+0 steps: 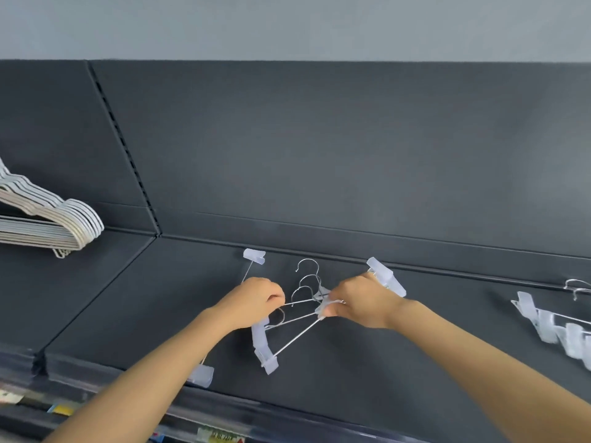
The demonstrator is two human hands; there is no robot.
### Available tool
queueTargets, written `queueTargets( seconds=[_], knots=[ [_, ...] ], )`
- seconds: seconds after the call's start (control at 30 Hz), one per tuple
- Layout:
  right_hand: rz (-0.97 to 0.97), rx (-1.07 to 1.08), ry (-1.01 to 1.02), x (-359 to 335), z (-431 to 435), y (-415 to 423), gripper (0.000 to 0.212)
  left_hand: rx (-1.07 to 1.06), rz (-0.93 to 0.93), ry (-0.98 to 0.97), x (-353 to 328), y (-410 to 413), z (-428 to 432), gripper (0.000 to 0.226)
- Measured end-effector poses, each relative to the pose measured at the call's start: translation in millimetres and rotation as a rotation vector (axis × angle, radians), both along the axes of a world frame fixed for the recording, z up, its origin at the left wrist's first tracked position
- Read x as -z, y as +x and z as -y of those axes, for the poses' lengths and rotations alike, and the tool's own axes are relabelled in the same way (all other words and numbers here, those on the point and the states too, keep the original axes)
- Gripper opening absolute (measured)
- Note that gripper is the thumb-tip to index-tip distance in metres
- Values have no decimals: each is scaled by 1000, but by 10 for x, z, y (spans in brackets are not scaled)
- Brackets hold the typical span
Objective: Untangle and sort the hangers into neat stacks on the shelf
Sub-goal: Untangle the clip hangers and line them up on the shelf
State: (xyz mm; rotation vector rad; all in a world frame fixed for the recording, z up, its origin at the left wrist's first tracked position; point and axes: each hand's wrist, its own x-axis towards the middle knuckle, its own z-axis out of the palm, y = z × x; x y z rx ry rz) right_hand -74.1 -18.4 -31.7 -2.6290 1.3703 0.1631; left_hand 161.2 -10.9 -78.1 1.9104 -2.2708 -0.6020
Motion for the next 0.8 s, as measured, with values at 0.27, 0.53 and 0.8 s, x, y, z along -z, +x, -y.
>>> queueTargets(
  seconds=[0.27,0.53,0.8],
  knots=[
    [116,163,19,10,-190,-146,44,152,-73,119,-70,-115,152,17],
    [54,336,-42,91,-328,-364,51,206,-36,74,-116,-151,284,23],
    [14,406,15,58,-447,-503,51,173,-123,112,-99,-197,286,36]
  ],
)
